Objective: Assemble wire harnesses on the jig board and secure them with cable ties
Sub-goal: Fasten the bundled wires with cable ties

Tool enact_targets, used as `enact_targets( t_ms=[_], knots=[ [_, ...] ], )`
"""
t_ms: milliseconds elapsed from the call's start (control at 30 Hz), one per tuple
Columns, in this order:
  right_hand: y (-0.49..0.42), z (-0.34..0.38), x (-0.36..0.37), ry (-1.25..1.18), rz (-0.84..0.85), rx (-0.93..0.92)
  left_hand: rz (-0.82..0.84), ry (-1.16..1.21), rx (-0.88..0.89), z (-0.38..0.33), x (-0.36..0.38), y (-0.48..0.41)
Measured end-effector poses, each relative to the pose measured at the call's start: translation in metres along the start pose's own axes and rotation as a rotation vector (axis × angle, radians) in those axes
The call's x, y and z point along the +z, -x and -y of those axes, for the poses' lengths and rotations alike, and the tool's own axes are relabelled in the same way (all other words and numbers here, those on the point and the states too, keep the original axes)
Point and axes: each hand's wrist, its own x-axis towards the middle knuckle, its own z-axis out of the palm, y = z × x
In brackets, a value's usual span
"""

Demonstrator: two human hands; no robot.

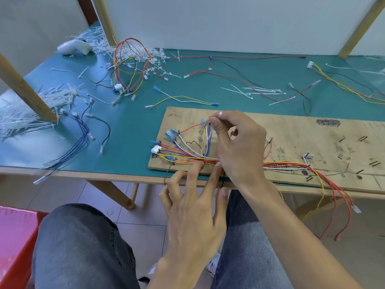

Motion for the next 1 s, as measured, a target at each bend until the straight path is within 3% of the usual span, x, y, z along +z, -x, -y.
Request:
enact_targets(
  t_ms=[133, 433, 833, 1000],
  knots=[
    [0.002, -0.009, -0.002, 0.059, -0.033, -0.086, 0.006, 0.012, 0.003, 0.001, -0.001, 0.000],
    [0.011, -0.011, 0.000, 0.077, 0.195, -0.116, 0.025, 0.056, -0.034, 0.001, -0.003, 0.001],
    [0.008, -0.011, -0.004, 0.031, 0.326, -0.069, 0.046, 0.070, 0.005, 0.004, -0.008, 0.000],
    [0.008, -0.012, -0.004, -0.004, 0.335, -0.039, -0.048, 0.182, 0.105, 0.017, -0.022, -0.010]
  ],
)
